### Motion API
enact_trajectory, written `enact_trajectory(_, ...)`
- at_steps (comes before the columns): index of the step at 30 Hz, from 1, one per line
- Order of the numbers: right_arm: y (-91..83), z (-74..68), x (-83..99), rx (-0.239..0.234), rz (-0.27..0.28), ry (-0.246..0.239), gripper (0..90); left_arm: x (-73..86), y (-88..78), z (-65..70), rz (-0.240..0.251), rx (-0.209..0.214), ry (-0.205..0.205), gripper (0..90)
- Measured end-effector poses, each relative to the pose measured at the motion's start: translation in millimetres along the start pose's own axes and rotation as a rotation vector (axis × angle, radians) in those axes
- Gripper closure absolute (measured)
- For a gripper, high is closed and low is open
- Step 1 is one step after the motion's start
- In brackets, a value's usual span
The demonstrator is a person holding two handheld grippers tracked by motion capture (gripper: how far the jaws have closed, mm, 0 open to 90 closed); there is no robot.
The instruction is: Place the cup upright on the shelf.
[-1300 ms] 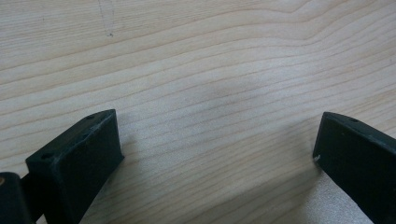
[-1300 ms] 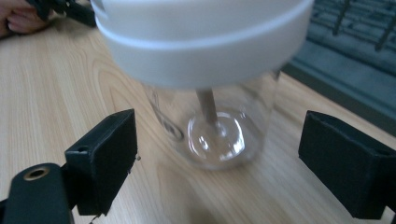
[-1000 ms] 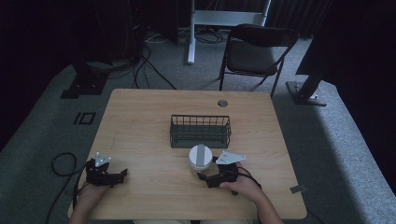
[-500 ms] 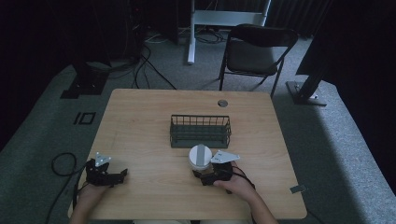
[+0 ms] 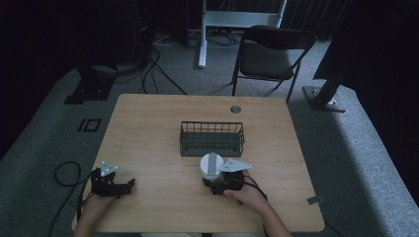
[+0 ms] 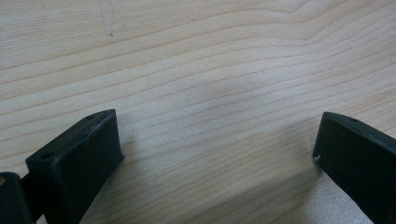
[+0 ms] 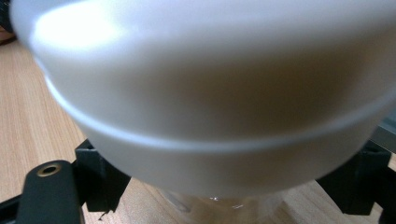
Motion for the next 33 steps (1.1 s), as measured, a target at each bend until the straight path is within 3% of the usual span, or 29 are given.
enact_trajectory(7,-1.4,1.8,-4.4,0.021,0.010,0.002,18.4,-0.1,0.0,0.1,0.001,0.000,-0.001,1.2)
enact_trajectory(15,-2.3,0.6,-4.5,0.012,0.020,0.000,18.6,0.0,0.0,0.0,0.001,0.000,-0.001,1.2)
enact_trajectory(22,-4.6,-3.0,-6.2,-0.007,0.013,-0.033,18.6,0.0,0.0,0.0,0.000,0.000,0.000,1.2)
enact_trajectory(33,-13.3,-2.8,-29.4,0.000,0.042,-0.065,18.6,0.0,0.0,0.0,0.000,0.000,0.000,1.2)
Point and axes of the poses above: each handheld gripper's, and its own axes: y roughly forward along the jaws, x roughly out of its underside, z roughly to its right, the point moved 10 cm from there along y, roughly forward along the jaws, and after that the axes turned 8 degrees about z, right-handed, at the moved point
